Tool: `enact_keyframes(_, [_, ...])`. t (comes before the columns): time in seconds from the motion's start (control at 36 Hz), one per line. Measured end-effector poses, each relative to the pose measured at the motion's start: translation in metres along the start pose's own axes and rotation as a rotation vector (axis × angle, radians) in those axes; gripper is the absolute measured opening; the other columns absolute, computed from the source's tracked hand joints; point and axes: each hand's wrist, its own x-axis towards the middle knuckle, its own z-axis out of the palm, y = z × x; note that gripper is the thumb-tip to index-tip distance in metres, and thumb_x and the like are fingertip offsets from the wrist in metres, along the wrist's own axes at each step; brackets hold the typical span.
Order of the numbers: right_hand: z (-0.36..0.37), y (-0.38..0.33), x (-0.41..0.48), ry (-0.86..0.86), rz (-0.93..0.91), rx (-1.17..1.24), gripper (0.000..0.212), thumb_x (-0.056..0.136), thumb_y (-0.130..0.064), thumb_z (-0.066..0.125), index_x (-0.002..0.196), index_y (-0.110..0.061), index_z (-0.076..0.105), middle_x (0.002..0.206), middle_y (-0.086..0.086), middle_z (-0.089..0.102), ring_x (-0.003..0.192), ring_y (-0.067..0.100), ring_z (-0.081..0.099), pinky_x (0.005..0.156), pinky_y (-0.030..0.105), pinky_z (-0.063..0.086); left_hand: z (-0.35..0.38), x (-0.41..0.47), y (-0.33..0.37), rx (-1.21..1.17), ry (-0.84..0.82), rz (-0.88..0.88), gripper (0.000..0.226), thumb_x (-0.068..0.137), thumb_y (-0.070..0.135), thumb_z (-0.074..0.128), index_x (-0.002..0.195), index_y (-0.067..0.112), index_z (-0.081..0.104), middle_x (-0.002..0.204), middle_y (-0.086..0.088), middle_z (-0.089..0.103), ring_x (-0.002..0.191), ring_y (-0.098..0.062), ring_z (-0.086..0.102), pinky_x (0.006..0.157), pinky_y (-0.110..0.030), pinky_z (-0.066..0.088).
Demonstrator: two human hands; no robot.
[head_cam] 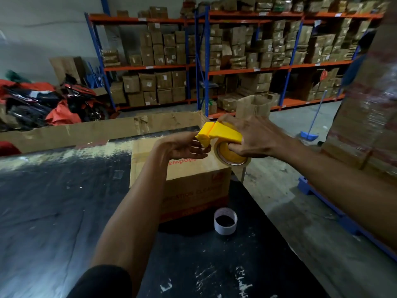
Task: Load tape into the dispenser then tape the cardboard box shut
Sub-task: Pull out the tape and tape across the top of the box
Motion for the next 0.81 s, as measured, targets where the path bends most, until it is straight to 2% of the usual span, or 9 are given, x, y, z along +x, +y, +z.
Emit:
enact_keyframes(0.06, [0.002,0.002,0.001,0.004,0.007,0.019,0.074,0.084,-0.054,0.066,0.149,-0.03,0.04,0.067,-0.01,0.045,0.054,0.003,0.041,0.048,0.022,0.024,0.001,0.003,-0.004,-0.056,-0.013,-0.005,0.031,0.106,0.031,0.051,0.092,0.007,0.066,0.092,-0.013,0.07,0.084,-0.022,0.07,0.076,-0.035,0.062])
enact_keyframes(0.22, [0.011,0.011,0.005,-0.018,0.006,0.055,0.074,0.083,-0.055,0.063,0.149,-0.032,0.038,0.071,-0.002,0.057,0.055,0.006,0.046,0.049,0.024,0.029,0.007,0.009,-0.01,-0.175,-0.004,0.013,0.033,0.108,0.03,0.046,0.092,0.009,0.066,0.085,-0.011,0.07,0.079,-0.019,0.069,0.074,-0.031,0.061])
enact_keyframes(0.42, [0.017,0.016,0.01,-0.01,0.0,0.047,0.072,0.082,-0.054,0.064,0.146,-0.033,0.038,0.066,0.0,0.056,0.053,0.014,0.052,0.048,0.028,0.041,0.007,0.013,-0.006,-0.025,0.036,-0.027,0.028,0.107,0.015,0.045,0.088,0.011,0.065,0.081,-0.005,0.07,0.072,-0.014,0.067,0.08,-0.031,0.056])
enact_keyframes(0.58, [0.02,0.017,0.012,-0.005,-0.014,0.051,0.071,0.083,-0.052,0.065,0.146,-0.033,0.039,0.068,0.003,0.059,0.055,0.018,0.055,0.047,0.026,0.033,0.004,0.014,-0.004,-0.039,0.059,-0.067,0.029,0.107,0.009,0.044,0.088,0.008,0.066,0.081,-0.008,0.068,0.067,-0.014,0.068,0.067,-0.028,0.062])
enact_keyframes(0.69, [0.021,0.016,0.013,-0.003,-0.027,0.054,0.071,0.084,-0.052,0.065,0.146,-0.033,0.039,0.069,0.003,0.06,0.057,0.018,0.056,0.048,0.024,0.035,0.007,0.011,-0.005,-0.077,0.073,-0.087,0.026,0.107,0.008,0.046,0.091,0.008,0.067,0.075,-0.008,0.073,0.067,-0.014,0.073,0.074,-0.03,0.063])
enact_keyframes(0.81, [0.022,0.015,0.013,-0.004,-0.02,0.069,0.072,0.084,-0.054,0.065,0.148,-0.033,0.038,0.066,0.0,0.056,0.054,0.013,0.052,0.048,0.025,0.033,0.007,0.01,-0.005,-0.053,0.078,-0.076,0.022,0.105,0.012,0.05,0.091,0.01,0.067,0.072,-0.004,0.073,0.062,-0.01,0.072,0.065,-0.025,0.062])
